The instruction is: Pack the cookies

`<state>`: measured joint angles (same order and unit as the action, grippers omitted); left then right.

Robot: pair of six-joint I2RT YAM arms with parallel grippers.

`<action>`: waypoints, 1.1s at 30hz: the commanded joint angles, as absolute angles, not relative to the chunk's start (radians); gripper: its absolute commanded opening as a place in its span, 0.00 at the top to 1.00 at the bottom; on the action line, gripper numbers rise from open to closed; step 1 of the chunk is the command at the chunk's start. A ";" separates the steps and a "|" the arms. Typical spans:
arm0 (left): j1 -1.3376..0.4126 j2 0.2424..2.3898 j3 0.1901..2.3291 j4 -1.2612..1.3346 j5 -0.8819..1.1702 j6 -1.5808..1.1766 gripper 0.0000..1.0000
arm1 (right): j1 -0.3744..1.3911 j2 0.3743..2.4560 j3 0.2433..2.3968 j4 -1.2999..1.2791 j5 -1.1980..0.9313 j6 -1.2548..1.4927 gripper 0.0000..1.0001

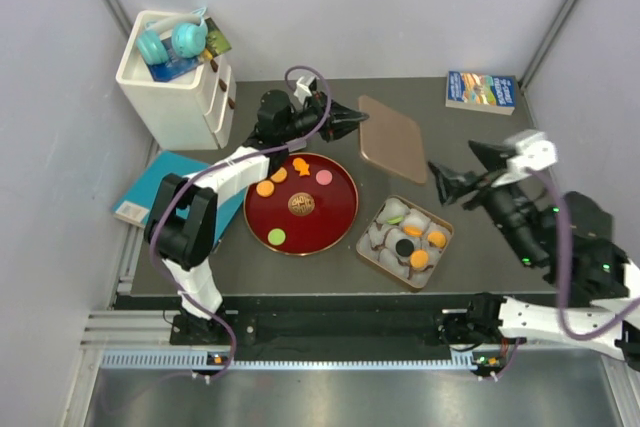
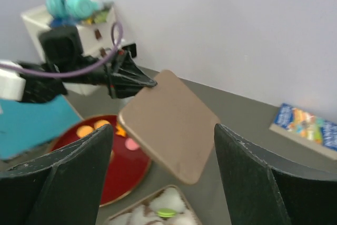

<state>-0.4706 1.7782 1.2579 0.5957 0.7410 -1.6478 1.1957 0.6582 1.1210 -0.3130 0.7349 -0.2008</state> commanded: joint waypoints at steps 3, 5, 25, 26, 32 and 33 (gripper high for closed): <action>-0.428 1.786 1.305 0.716 0.759 -1.634 1.00 | 1.200 0.522 1.127 -0.440 0.705 0.155 0.23; -0.433 1.784 1.324 0.671 0.787 -1.600 1.00 | 1.200 0.505 1.129 -0.468 0.755 0.242 0.23; -0.572 1.690 1.075 0.560 1.107 -1.045 1.00 | 1.200 0.462 1.095 -0.696 0.976 0.653 0.24; -0.581 1.698 1.078 0.605 1.118 -1.072 1.00 | 1.201 0.457 1.091 -0.699 0.977 0.660 0.24; -0.638 1.770 1.074 0.880 1.117 -1.303 1.00 | 1.201 0.454 1.080 -0.721 0.982 0.678 0.24; -0.644 1.798 1.068 0.987 1.118 -1.345 1.00 | 1.200 0.456 1.077 -0.722 0.982 0.680 0.24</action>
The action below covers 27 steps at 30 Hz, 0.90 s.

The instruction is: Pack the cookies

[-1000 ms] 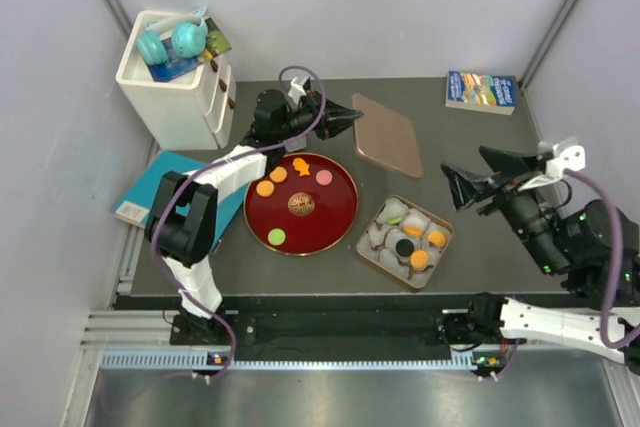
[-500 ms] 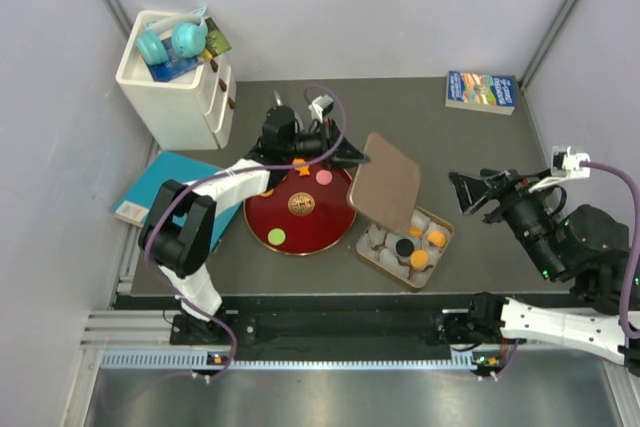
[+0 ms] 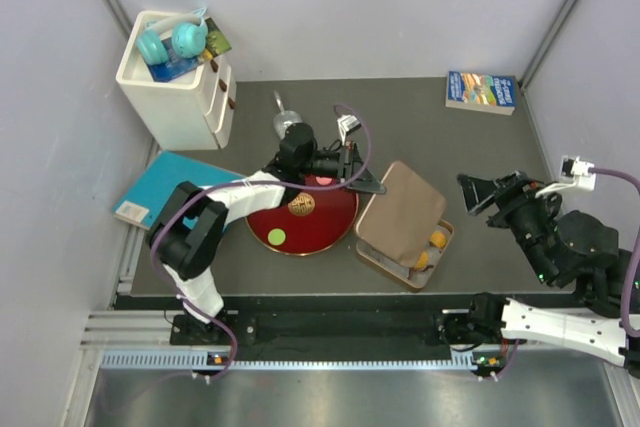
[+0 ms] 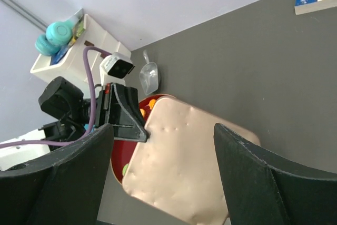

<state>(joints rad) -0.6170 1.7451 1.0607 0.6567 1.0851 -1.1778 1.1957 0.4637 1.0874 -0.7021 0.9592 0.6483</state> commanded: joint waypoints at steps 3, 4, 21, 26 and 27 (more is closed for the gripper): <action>-0.678 1.859 1.055 1.226 1.105 -1.530 1.00 | 1.200 0.460 1.066 -0.726 0.991 0.684 0.24; -0.686 1.877 1.055 1.280 1.100 -1.573 1.00 | 1.201 0.460 1.059 -0.726 0.994 0.686 0.24; -0.707 1.996 1.154 0.973 1.183 -1.378 1.00 | 1.200 0.463 1.032 -0.742 1.008 0.701 0.24; -0.693 2.043 1.175 0.957 1.189 -1.355 1.00 | 1.201 0.462 1.008 -0.765 1.008 0.730 0.24; -0.686 2.049 1.177 0.962 1.190 -1.356 1.00 | 1.201 0.460 1.000 -0.770 1.009 0.736 0.24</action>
